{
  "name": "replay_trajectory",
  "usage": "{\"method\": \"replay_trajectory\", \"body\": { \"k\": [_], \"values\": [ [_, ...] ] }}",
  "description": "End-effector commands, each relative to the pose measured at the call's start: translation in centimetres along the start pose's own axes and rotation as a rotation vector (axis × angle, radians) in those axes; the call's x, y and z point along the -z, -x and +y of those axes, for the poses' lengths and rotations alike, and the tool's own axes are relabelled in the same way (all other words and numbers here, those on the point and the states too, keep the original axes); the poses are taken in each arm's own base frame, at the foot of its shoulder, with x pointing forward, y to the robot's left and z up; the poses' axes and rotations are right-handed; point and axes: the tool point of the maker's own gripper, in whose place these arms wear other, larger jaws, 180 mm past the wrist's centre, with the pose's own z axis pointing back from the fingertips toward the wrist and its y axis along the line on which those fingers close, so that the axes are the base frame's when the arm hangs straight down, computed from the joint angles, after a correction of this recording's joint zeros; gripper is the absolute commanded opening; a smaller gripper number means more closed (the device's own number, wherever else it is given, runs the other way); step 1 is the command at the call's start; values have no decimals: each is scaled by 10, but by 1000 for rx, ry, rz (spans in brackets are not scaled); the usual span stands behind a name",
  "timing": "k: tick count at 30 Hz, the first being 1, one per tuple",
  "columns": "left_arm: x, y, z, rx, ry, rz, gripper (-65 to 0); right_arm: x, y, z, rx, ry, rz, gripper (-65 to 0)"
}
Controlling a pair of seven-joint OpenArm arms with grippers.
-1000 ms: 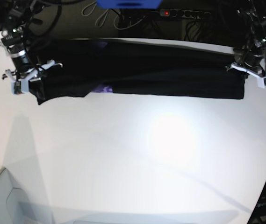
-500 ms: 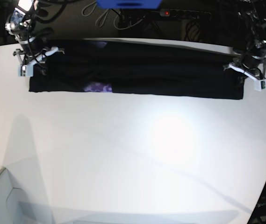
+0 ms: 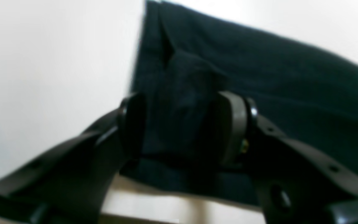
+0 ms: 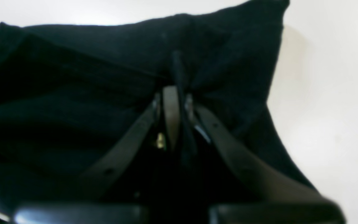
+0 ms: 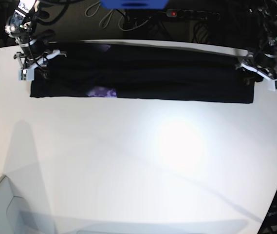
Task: Layout the t-shirt on the table in an organized manner, then fold the t-shirt properly
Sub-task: 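Hold both strip ends with both grippers and pull them taut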
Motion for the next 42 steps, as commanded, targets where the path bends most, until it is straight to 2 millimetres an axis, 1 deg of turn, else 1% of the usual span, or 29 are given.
{"method": "replay_trajectory", "body": {
  "k": [1, 3, 5, 7, 9, 12, 14, 15, 17, 19, 22, 28, 31, 36, 38, 42],
  "values": [
    [-7, -25, 8, 17, -18, -72, -309, -2, -7, -2, -8, 0, -23, -592],
    [-13, -34, 14, 20, -38, -100, -308, -3, -6, -2, -8, 2, -21, -575],
    [-14, -39, 18, 25, -46, -110, -308, -3, -6, -2, -8, 2, -21, -564],
    [-15, -40, 18, 27, -46, -113, -308, -3, -7, -2, -8, 2, -23, -550],
    [-15, -42, 13, 45, -25, -117, -308, -2, -6, -2, -7, 0, -21, -523],
    [-14, -40, -4, 100, 58, -115, -308, -1, -7, 0, -9, -4, -23, -465],
    [-13, -37, -10, 118, 95, -109, -308, -1, -7, 0, -9, -5, -24, -416],
    [-11, -42, -12, 125, 102, -119, -308, -1, -8, 0, -9, -5, -26, -391],
    [-5, -37, -9, 105, 97, -106, -308, -1, -8, 1, -9, -6, -26, -353],
    [-1, -30, -4, 87, 93, -85, -308, -1, -8, 1, -9, -6, -26, -331],
    [3, -29, -3, 73, 93, -80, -308, -1, -8, 1, -9, -6, -26, -329],
    [5, -26, -2, 63, 92, -78, -308, 0, -9, 1, -10, -8, -27, -329],
    [11, -22, 0, 38, 92, -67, -308, 0, -9, 1, -11, -8, -28, -329],
    [19, -2, 7, -7, 88, -18, -308, 0, -10, 1, -12, -7, -29, -329],
    [22, -3, 7, -14, 90, -17, -308, 0, -10, 1, -12, -7, -29, -329],
    [33, 10, 9, 12, 70, 43, -314, 0, -10, 1, -13, -7, -31, -329]
  ]
}}
